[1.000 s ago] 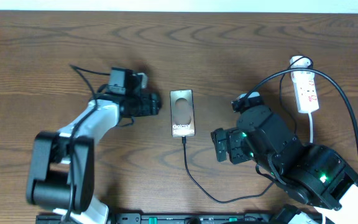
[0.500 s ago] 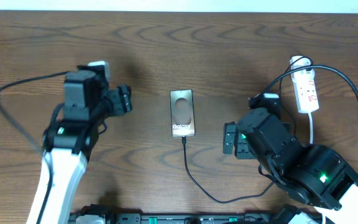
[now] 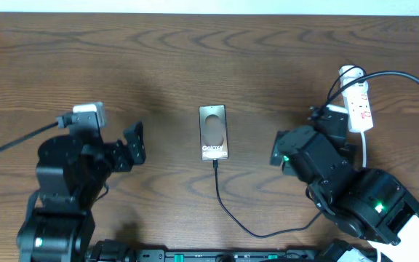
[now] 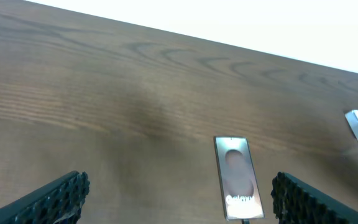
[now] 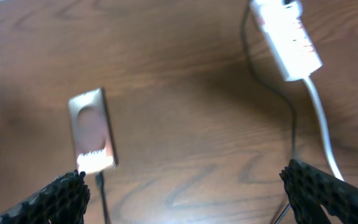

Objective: Plug charger to phone and switch on socket
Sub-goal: 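Open the left gripper and retract it from the phone, then move the right gripper over the white power strip's switch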

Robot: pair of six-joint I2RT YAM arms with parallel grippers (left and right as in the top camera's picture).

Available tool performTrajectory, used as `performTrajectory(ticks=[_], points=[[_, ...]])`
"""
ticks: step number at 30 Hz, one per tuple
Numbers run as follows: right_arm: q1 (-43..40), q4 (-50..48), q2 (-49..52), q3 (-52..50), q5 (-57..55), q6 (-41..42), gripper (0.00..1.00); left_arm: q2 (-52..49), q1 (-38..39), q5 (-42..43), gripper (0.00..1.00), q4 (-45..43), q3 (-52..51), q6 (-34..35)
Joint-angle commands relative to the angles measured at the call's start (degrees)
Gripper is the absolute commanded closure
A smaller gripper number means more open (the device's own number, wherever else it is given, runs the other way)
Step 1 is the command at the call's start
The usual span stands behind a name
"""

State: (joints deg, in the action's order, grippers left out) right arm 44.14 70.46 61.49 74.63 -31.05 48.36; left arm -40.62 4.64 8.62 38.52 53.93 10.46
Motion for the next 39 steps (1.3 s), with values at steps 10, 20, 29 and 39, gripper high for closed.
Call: performTrajectory(ticks=[10,20,29,39], points=[[-18.2,0.2,0.0,1.0,-0.1,4.3,0.01,1.7,-0.2,-0.8,0.04,6.5,-0.2,-0.4],[-36.3,0.5,0.0,1.0,10.6,0.2,0.66,1.7,-0.2,-0.7,0.04,6.5,-0.2,-0.4],[-47.6,0.4,0.1,1.0,12.8,-1.3,0.99,1.7,-0.2,-0.7,0.04,6.4,-0.2,-0.4],[-62.1,-6.8,10.2,1.2,25.5,-6.9,0.99,1.7,-0.2,-0.7,0.03,6.5,-0.2,-0.4]])
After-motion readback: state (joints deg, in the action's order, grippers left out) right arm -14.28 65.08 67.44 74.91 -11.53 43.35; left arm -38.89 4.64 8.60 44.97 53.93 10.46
